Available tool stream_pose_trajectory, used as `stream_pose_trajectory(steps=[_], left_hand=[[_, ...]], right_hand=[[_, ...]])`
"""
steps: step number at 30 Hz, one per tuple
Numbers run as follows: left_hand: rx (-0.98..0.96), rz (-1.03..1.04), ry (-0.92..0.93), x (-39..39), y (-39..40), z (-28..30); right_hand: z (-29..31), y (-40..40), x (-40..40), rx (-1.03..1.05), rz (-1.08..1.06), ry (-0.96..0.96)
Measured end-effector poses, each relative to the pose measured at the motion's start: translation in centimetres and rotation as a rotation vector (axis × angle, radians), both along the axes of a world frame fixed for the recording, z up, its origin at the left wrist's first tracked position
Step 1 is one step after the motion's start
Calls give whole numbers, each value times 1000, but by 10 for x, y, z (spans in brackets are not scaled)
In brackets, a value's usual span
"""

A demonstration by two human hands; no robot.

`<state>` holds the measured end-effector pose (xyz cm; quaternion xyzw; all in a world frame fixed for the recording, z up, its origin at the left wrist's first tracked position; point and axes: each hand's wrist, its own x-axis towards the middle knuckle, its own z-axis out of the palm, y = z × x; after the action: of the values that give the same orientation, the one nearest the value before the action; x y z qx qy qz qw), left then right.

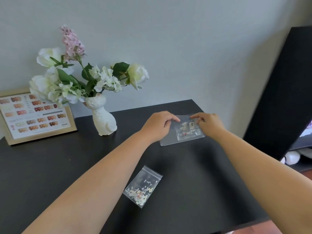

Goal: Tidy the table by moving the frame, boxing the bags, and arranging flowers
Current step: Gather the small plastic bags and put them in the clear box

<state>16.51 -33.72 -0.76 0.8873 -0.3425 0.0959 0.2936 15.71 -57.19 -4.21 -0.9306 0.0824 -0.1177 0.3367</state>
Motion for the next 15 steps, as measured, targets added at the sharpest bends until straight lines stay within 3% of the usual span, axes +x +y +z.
stream_pose_trajectory(steps=[4, 7, 11, 15], left_hand=[[115, 66, 133, 11, -6, -14], [216, 140, 75, 12, 1, -21], [177, 220, 35, 7, 22, -23], [231, 245, 36, -18, 60, -22]], right_hand=[[-5, 1, -2, -72, 0, 11], [-8, 1, -9, -36, -13, -72], [-7, 12, -29, 19, -33, -227], [-6, 43, -55, 31, 103, -286]])
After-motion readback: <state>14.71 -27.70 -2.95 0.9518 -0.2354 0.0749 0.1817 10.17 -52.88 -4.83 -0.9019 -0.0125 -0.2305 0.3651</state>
